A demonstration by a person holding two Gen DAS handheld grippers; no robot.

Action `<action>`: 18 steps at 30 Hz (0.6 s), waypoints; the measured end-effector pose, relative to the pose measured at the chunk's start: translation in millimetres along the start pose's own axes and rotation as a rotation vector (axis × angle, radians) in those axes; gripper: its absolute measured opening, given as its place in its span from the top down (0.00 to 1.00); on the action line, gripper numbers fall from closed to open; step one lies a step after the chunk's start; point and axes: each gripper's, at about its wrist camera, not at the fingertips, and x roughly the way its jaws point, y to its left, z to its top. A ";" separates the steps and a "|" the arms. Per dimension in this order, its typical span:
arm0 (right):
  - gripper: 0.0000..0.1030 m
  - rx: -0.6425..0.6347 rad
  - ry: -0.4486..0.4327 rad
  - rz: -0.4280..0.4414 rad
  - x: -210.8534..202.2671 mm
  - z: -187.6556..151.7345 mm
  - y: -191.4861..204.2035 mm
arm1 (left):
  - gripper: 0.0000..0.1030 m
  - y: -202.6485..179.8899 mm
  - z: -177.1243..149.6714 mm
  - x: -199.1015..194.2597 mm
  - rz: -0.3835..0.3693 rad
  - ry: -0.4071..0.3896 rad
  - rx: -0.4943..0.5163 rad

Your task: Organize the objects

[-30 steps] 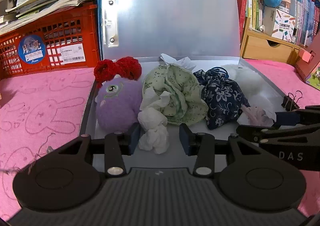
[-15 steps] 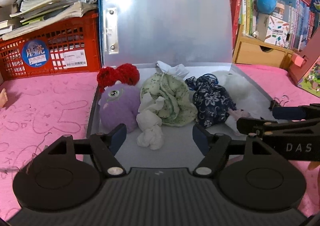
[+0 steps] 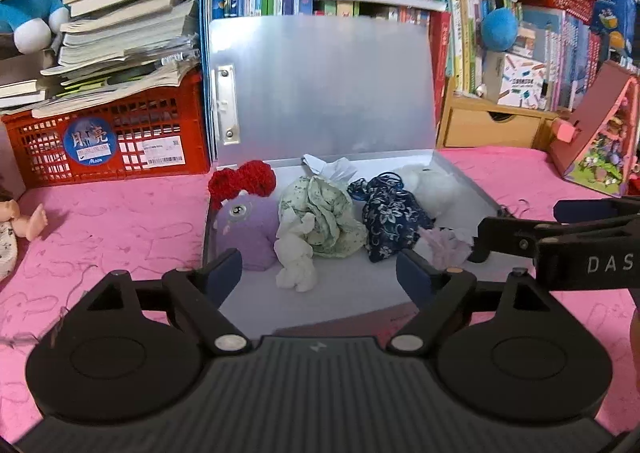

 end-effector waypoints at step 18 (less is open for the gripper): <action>0.00 -0.040 -0.005 -0.038 -44.6 -71.5 10.0 | 0.14 -5.3 -70.6 -48.2 0.003 0.033 -0.023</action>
